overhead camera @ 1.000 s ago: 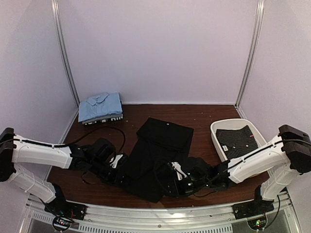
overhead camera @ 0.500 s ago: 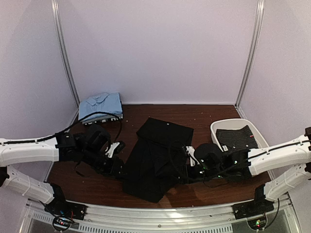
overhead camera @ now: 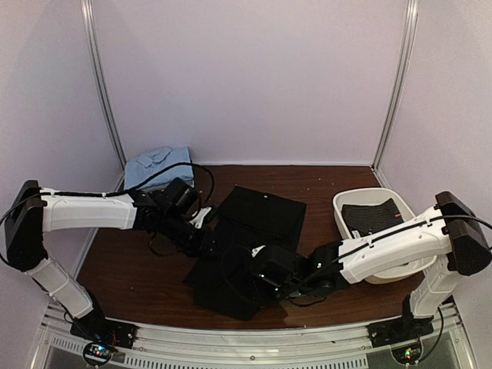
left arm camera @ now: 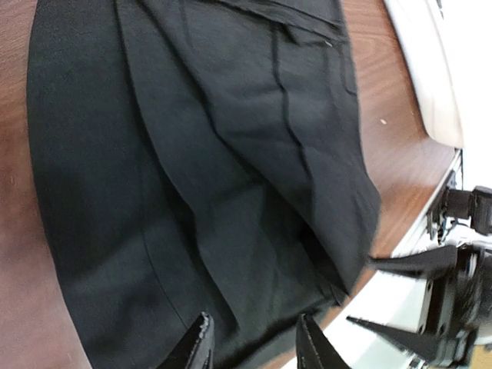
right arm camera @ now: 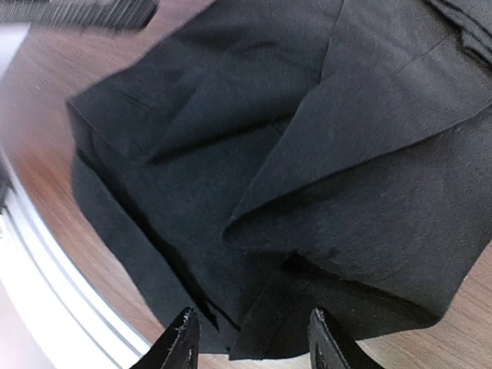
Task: Fold and stack the long sleeve shirts
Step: Smooth out the 2/3-rectangle-folded shirt at the center of the board.
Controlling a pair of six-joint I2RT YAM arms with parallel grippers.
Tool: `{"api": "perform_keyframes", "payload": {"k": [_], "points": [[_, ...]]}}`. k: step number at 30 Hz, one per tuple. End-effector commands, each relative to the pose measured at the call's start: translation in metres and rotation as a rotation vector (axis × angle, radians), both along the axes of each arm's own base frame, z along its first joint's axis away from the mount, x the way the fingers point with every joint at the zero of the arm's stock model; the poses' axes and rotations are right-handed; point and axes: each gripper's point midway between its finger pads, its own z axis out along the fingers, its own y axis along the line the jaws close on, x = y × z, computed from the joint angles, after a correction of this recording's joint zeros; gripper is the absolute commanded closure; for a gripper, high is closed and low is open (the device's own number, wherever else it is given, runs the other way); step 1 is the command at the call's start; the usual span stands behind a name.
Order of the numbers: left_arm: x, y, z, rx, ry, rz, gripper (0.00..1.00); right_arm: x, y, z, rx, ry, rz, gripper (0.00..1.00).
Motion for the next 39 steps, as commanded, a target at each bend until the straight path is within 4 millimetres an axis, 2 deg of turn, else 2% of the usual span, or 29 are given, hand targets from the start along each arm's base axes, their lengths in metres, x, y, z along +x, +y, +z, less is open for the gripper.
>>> {"api": "perform_keyframes", "payload": {"k": [1,7,14,16,20,24,26,30,33,36,39], "points": [[0.025,-0.015,0.000,-0.080,-0.031,-0.034,0.63,0.006,-0.002,-0.017,-0.110,-0.057,-0.021,0.50],[0.030,-0.014,-0.024,-0.074,0.017,-0.030,0.65,0.006,-0.003,-0.031,-0.205,-0.084,-0.047,0.52],[0.027,-0.004,-0.047,-0.037,0.061,-0.020,0.66,-0.010,-0.019,-0.025,-0.185,-0.071,-0.083,0.83],[0.025,-0.002,-0.053,-0.028,0.072,-0.019,0.67,-0.015,-0.024,-0.022,-0.164,-0.064,-0.096,0.89],[0.022,0.002,-0.062,-0.017,0.090,-0.021,0.68,-0.026,-0.031,-0.018,-0.117,-0.054,-0.098,0.92],[0.020,0.002,-0.067,-0.012,0.100,-0.026,0.69,-0.037,-0.037,-0.025,-0.087,-0.032,-0.085,0.94],[0.021,0.002,-0.066,-0.012,0.096,-0.028,0.69,-0.042,-0.037,-0.027,-0.071,-0.031,-0.071,0.93],[0.023,0.001,-0.060,-0.015,0.085,-0.036,0.69,-0.047,-0.038,-0.020,-0.036,-0.034,-0.073,0.72],[0.025,-0.001,-0.052,-0.023,0.071,-0.043,0.69,-0.043,-0.042,0.000,0.031,-0.050,-0.103,0.61],[0.025,-0.002,-0.044,-0.033,0.058,-0.052,0.69,-0.033,-0.045,0.031,0.101,-0.093,-0.138,0.56],[0.025,-0.003,-0.034,-0.051,0.042,-0.057,0.69,-0.010,-0.049,0.053,0.142,-0.114,-0.175,0.53]]}}
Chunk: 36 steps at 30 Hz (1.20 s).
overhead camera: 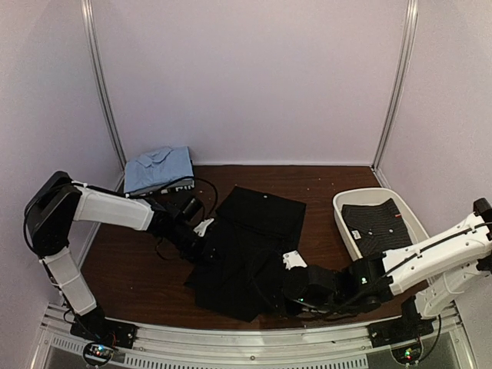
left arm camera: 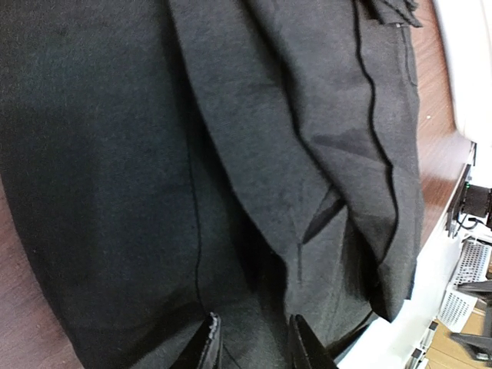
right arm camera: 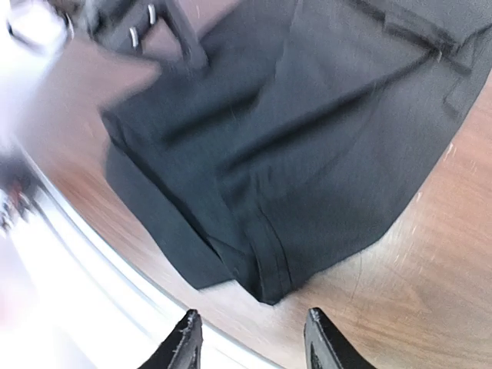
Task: Fold and stack the long sleeve shirts
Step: Smooth out the 2/3-rectangle-folded shirt at the center of the board.
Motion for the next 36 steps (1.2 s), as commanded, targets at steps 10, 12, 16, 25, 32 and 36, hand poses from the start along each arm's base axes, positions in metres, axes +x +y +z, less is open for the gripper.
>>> {"api": "perform_keyframes", "payload": {"k": [10,12,16,25,32,36], "points": [[0.052,-0.001,0.048,-0.056,-0.140,0.069,0.69,0.092,0.050,0.022,0.059,-0.049,-0.016,0.60],[0.073,0.004,0.054,-0.068,-0.156,0.106,0.69,0.085,0.057,0.002,0.045,0.000,0.016,0.60],[0.114,0.011,0.066,-0.071,-0.202,0.163,0.69,0.061,0.041,-0.048,-0.024,0.107,0.030,0.61],[0.195,0.023,0.055,-0.061,-0.241,0.240,0.62,0.059,0.014,-0.021,0.058,0.137,-0.008,0.52],[0.226,0.027,0.026,-0.048,-0.218,0.244,0.56,0.145,-0.024,0.041,0.280,0.078,-0.170,0.45],[0.233,0.027,0.016,-0.051,-0.208,0.243,0.53,0.183,-0.028,0.045,0.396,0.094,-0.192,0.44]]}}
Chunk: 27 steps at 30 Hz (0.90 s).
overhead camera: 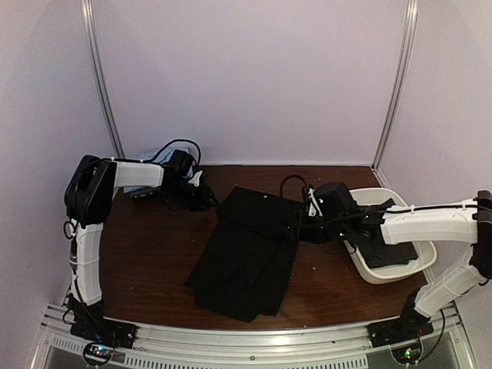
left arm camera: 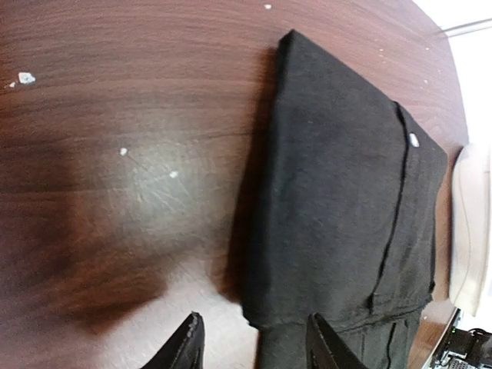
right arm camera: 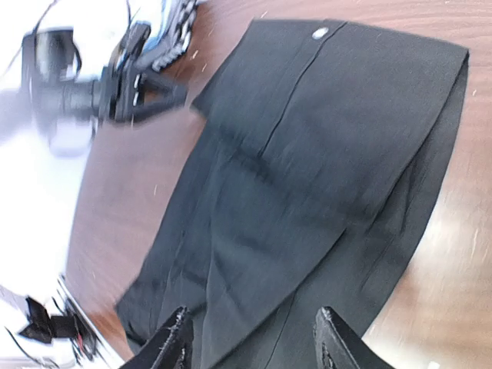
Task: Fold and stack the long sleeve shirts
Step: Smooth out the 2/3-rectangle-folded shirt at the center of the board.
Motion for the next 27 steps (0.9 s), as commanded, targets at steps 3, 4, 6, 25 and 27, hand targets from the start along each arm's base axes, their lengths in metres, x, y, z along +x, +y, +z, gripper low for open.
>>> {"api": "perform_keyframes", "payload": {"k": [3,4,6,25,27], "points": [[0.014,-0.008,-0.001,-0.036,-0.024,-0.037,0.52,0.039,0.006,-0.009,0.154,0.039,0.034,0.45],[0.015,-0.010,-0.003,-0.042,-0.023,-0.043,0.52,0.044,0.007,-0.013,0.160,0.049,0.028,0.45],[0.017,-0.012,-0.006,-0.048,-0.018,-0.048,0.52,0.053,0.003,-0.022,0.158,0.066,0.006,0.45],[0.011,-0.024,-0.023,-0.101,0.042,-0.096,0.74,0.083,-0.019,-0.084,0.113,0.145,-0.100,0.49],[0.009,-0.025,-0.021,-0.104,0.043,-0.101,0.78,0.086,-0.018,-0.087,0.113,0.148,-0.102,0.50]]}}
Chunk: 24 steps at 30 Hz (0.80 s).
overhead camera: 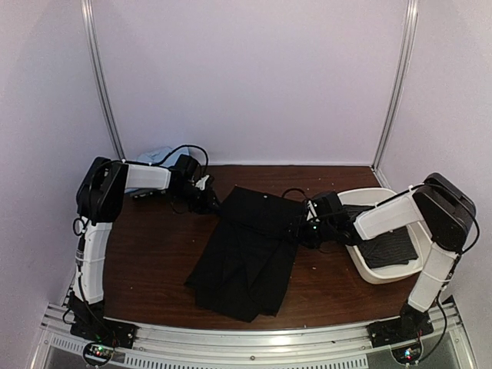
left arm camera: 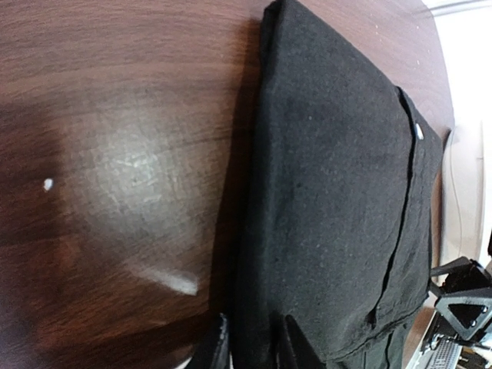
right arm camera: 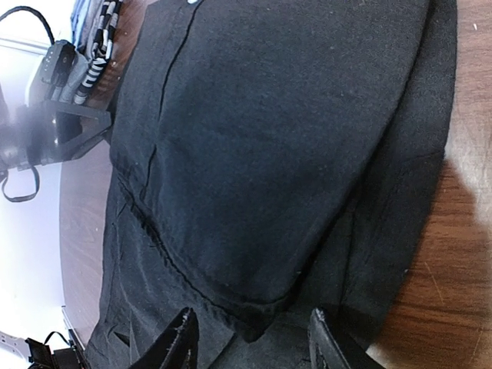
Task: Fold and stack the long sleeve shirts
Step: Smooth out the 2/3-rectangle-folded shirt at the center of the board.
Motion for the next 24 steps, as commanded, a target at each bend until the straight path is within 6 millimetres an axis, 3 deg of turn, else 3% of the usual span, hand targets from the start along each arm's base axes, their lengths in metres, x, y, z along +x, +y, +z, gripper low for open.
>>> {"api": "perform_keyframes", "payload": {"k": [1,8,15,18,24], "points": [[0.001,-0.006,0.005,-0.029,-0.017,-0.025,0.80,0.014,0.008,0.004,0.016,-0.030,-0.002,0.50],[-0.005,-0.006,0.017,-0.045,-0.018,-0.033,0.95,0.025,0.014,0.006,0.029,-0.038,-0.009,0.59],[-0.013,-0.008,0.041,-0.065,-0.037,-0.046,1.00,0.027,0.012,0.010,-0.002,-0.044,-0.009,0.92],[-0.021,-0.011,0.051,-0.080,-0.037,-0.061,1.00,0.025,0.005,0.016,-0.035,-0.050,-0.015,1.00],[-0.049,-0.016,0.058,-0.086,-0.010,-0.084,1.00,0.017,-0.008,0.023,-0.096,-0.056,-0.009,1.00]]}}
